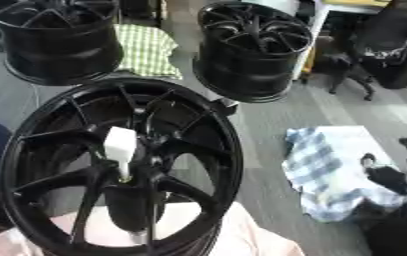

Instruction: Pull the pin out of the wheel hub.

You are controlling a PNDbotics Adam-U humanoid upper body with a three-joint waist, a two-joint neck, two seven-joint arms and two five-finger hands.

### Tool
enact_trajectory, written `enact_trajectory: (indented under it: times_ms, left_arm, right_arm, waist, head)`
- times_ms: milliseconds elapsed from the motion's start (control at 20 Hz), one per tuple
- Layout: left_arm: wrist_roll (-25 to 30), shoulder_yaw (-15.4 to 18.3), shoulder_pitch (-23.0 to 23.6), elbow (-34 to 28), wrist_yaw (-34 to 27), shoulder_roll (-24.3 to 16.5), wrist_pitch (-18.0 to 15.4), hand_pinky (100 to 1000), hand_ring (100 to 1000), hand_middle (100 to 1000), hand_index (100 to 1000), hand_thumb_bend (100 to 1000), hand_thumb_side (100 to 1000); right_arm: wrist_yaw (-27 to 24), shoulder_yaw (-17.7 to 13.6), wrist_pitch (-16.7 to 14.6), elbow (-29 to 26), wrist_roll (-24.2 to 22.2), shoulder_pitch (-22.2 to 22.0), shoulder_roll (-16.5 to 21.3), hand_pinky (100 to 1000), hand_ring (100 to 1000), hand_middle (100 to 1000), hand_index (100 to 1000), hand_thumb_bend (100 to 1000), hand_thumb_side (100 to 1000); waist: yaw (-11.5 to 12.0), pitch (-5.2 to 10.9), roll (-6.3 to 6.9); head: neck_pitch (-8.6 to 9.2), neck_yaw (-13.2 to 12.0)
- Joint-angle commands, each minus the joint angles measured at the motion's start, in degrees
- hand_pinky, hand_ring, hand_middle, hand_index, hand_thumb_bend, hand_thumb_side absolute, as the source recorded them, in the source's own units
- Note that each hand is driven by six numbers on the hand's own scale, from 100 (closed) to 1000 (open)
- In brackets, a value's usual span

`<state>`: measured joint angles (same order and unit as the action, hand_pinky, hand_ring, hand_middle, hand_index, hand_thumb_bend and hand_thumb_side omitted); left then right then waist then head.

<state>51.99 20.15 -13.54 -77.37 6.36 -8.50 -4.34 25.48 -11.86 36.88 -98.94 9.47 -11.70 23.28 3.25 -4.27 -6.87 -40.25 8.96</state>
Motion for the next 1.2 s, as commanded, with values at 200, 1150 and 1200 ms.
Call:
enact_trajectory:
  times_ms: [200, 1150, 1200]
  left_arm:
    - [0.0, 0.6, -0.8, -0.9, -0.5, -1.2, -0.1, 644, 626, 624, 874, 100, 941]
    - [0.0, 0.2, -2.1, 1.2, -0.9, -2.5, -3.3, 644, 635, 633, 871, 100, 924]
    - [0.0, 0.3, -2.1, 1.3, -0.8, -2.6, -3.5, 644, 635, 633, 871, 100, 923]
  right_arm:
    - [-7.9, -1.0, -7.7, 8.1, 22.3, 1.1, -11.0, 728, 784, 846, 933, 136, 458]
    - [-23.2, 8.5, -36.8, 20.3, 42.5, 6.5, -15.3, 620, 621, 663, 855, 100, 402]
    - [-23.3, 8.7, -37.0, 20.5, 42.5, 6.6, -15.2, 620, 621, 662, 855, 100, 402]
  waist:
    - [0.1, 0.27, 0.5]
    - [-0.2, -1.21, 1.13]
    - [-0.3, -1.2, 1.17]
  head:
    - [-0.27, 0.0]
    - [-1.89, -1.0]
    - [-2.44, -1.5]
